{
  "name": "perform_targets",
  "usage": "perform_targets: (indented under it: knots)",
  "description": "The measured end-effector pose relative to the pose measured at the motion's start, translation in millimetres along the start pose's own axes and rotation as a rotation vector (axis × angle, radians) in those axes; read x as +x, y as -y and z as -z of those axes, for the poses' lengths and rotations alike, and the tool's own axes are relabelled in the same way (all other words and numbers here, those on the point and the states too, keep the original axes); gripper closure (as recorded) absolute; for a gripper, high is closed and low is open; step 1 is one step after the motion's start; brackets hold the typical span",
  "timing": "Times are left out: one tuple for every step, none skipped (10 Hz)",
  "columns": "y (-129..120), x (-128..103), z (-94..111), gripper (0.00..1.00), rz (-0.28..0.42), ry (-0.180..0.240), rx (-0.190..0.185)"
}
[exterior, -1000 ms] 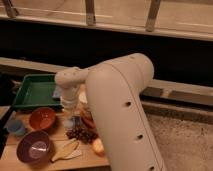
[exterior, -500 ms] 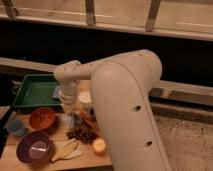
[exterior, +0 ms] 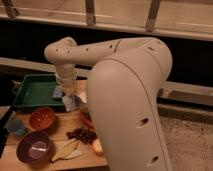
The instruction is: Place towel in paper cup
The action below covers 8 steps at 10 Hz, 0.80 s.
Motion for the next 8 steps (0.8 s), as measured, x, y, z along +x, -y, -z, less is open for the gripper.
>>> perform_targets:
  knots:
    - [20.8, -2.5, 15.2, 1.0, -0.017, -0.006, 0.042]
    - [43.9, -3.4, 31.2, 1.0, -0.039, -0.017, 0.088]
    - [59.1, -2.5, 40.9, 1.0, -0.056, -0.029, 0.117]
    - [75.2, 2.5, 48.5, 1.0, -0.089, -0.045, 0.15]
    - [89.7, 15.3, 53.9, 1.0, -0.134, -0.055, 0.17]
    - [97.0, 26.0, 56.9, 1.0, -0.164, -0.058, 0.177]
    - [98.9, 35.9, 57.2, 1.0, -0.193, -0.064, 0.179]
    - [95.2, 39.4, 55.0, 1.0, -0.207, -0.06, 0.174]
